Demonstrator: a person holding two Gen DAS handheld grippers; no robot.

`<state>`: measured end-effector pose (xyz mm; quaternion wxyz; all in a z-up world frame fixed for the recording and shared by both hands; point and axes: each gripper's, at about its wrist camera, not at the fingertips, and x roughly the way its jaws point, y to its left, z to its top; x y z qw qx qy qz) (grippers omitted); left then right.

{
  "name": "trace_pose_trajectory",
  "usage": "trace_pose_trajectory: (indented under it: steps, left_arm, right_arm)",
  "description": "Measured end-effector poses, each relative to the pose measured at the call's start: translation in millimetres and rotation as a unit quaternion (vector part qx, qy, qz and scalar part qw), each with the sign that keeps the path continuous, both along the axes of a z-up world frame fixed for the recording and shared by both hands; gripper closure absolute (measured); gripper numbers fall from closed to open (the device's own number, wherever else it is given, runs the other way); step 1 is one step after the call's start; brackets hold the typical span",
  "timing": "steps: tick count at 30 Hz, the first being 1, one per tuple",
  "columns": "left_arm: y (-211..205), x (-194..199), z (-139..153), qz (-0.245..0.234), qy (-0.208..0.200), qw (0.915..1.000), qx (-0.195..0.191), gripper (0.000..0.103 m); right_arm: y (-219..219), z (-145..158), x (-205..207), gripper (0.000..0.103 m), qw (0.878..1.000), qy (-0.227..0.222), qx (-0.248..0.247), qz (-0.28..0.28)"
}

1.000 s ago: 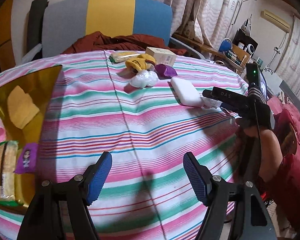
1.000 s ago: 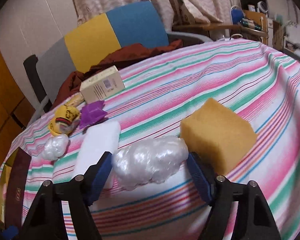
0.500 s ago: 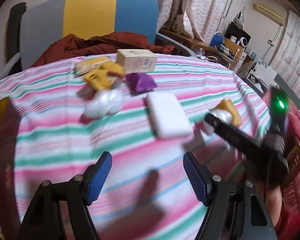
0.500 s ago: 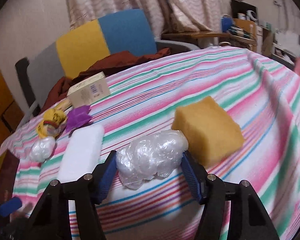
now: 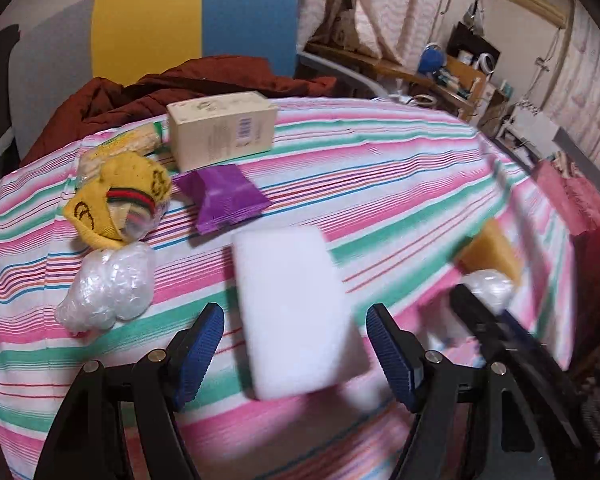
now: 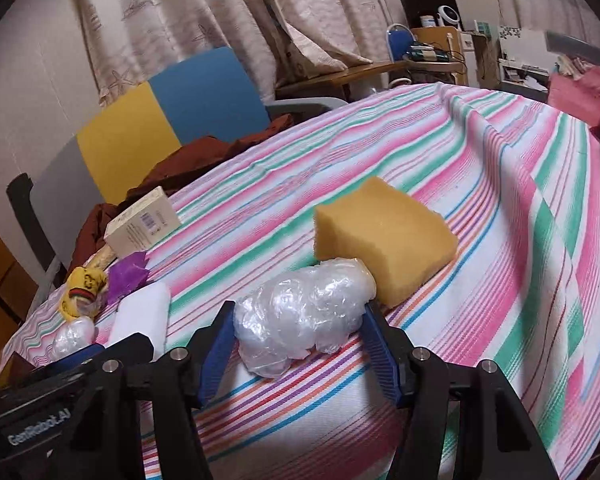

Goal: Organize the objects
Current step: 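Grasp the white foam block with the left tool while the right tool holds the bundle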

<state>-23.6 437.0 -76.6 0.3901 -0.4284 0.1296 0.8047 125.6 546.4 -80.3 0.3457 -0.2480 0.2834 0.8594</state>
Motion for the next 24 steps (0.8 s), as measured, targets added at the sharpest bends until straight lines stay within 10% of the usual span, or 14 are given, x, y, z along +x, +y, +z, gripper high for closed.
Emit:
trace_pose_trajectory:
  steps: [13, 24]
  left_arm:
    - [-3, 5, -6, -0.03, 0.026, 0.9992, 0.009, 0.023]
    - [-44, 14, -3, -0.031, 0.034, 0.9977, 0.051, 0.044]
  right_arm:
    - [-1, -2, 0, 0.041, 1.0, -0.003, 0.003, -0.001]
    - [-4, 0, -1, 0.04, 1.0, -0.011, 0.016, 0.0]
